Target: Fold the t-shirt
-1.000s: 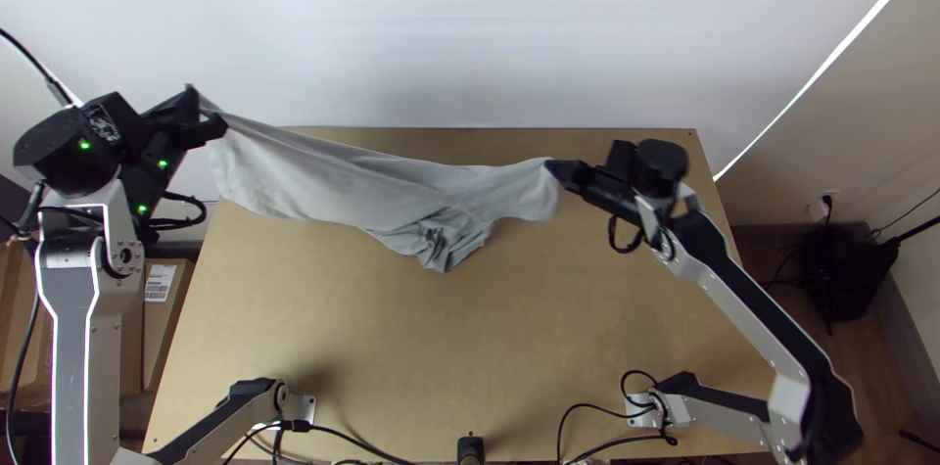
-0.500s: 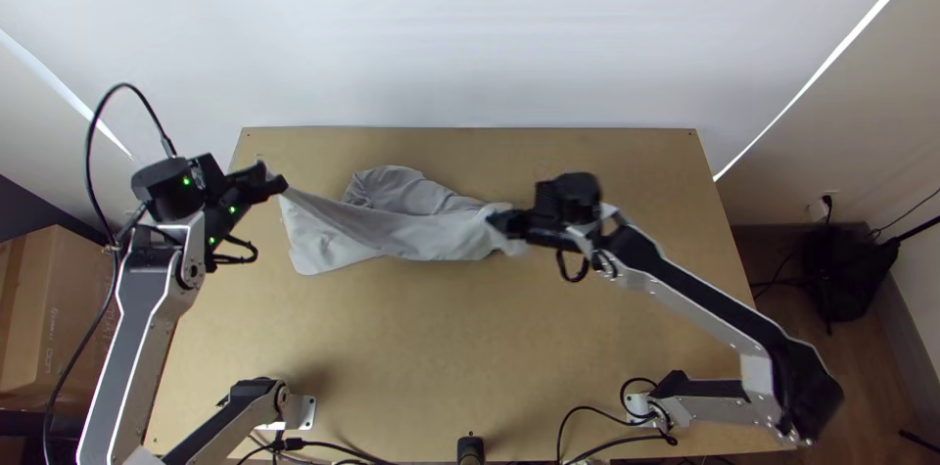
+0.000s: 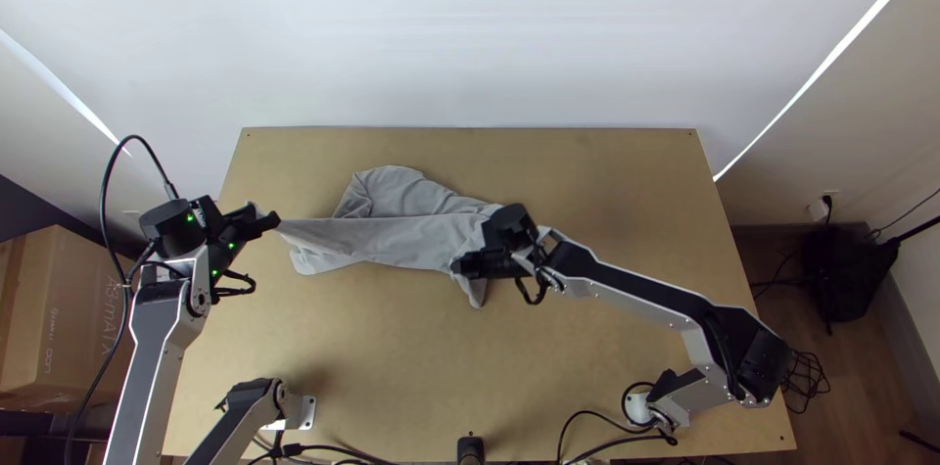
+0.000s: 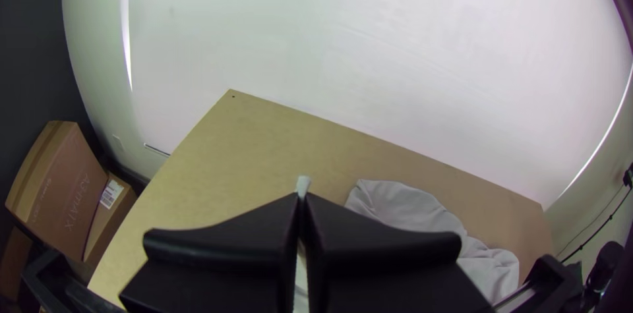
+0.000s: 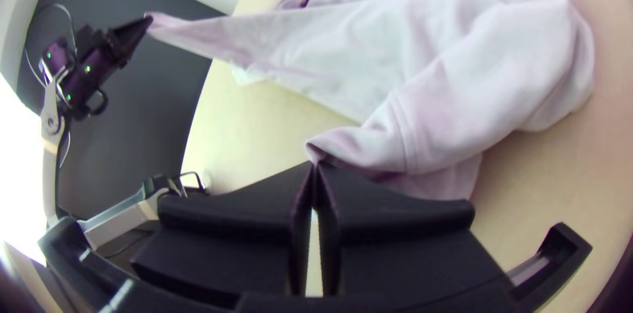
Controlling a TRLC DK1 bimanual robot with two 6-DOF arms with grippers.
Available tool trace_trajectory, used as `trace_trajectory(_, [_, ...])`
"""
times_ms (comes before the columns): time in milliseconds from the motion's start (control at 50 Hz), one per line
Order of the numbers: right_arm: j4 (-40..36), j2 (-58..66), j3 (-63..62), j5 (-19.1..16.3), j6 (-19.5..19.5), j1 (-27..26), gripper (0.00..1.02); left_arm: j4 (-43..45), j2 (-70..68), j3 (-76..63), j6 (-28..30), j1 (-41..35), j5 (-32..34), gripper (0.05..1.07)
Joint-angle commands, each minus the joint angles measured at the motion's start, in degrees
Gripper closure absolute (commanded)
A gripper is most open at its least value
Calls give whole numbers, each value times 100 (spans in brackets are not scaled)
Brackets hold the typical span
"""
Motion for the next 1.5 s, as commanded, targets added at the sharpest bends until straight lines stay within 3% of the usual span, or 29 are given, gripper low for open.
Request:
trace_trajectory(0, [147, -217, 280, 14, -64, -678, 100, 123, -26, 383, 142, 62, 26, 105])
trace_trajectory(260, [147, -1492, 42, -48, -319, -2691, 100, 8, 773, 1631, 177, -96, 52, 105])
trace_trajectory(380, [156, -1940, 104, -179, -609, -3175, 100, 8, 1222, 2220, 194, -316, 52, 105])
trace_trajectory(660, [657, -2766, 701, -171, -864, -3649, 100, 430, 1705, 3661, 203, -597, 61, 105])
trace_trajectory(980, [622, -2652, 3154, -153, -917, -4572, 100, 843, 1890, 5595, 194, -527, 52, 105])
trace_trajectory(1200, [411, -2898, 4428, -136, -873, -4915, 100, 940, 1476, 6184, 168, -422, 35, 105])
trace_trajectory(1480, [-310, -3891, 5105, -144, -873, -4932, 100, 1221, 228, 6131, 142, -413, 26, 105])
